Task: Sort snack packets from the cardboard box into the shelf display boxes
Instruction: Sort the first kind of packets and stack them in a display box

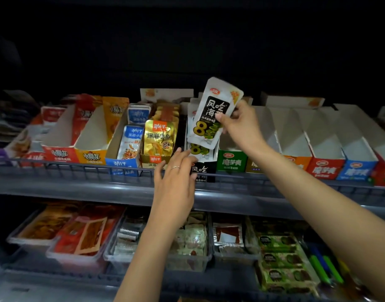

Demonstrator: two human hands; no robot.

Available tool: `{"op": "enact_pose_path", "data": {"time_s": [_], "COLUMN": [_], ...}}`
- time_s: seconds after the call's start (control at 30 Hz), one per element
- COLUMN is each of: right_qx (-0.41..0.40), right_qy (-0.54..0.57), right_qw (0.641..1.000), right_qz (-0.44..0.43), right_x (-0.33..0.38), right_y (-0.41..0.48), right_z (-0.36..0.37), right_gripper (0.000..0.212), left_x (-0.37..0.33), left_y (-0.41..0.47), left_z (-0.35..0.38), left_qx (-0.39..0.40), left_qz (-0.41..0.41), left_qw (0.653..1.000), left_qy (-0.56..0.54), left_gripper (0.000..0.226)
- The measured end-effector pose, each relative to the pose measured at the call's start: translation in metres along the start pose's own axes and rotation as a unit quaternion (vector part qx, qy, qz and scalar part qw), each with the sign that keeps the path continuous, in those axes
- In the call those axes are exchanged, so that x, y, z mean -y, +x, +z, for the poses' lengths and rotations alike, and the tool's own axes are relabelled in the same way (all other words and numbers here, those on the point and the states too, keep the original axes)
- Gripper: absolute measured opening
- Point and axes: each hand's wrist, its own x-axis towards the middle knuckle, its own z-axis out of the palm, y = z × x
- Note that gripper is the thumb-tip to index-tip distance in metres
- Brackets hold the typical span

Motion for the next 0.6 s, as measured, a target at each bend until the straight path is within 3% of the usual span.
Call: {"op": "enact_pose_path", "data": {"time_s": [0.2, 0.43, 0.6], "right_qx": [0.092, 0.051, 0.031], "right_qy": [-0.155, -0.253, -0.398], "right_qw": [0.982, 0.964, 0.908], "right_qz": [-0.056, -0.064, -0.126], "right_x": [-0.012, -0.013, -0.006], "right_y": [-0.011, -0.008, 0.004], "right_z": [0.006, 0.023, 0.026], "right_gripper": [0.026, 0.071, 0.050], "left_x": [0.001, -0.001, 0.000], "left_y": [0.000, -0.001, -0.001], "left_z": [0.001, 0.000, 0.002], "left_qx": [0.008, 0.011, 0.008], "left_qz": [0.000, 0.003, 0.006], "left_qw": [1.000, 1.000, 1.000], "left_qy": [-0.006, -0.005, -0.004], "left_gripper": [0.031, 0.035, 0.035]}}
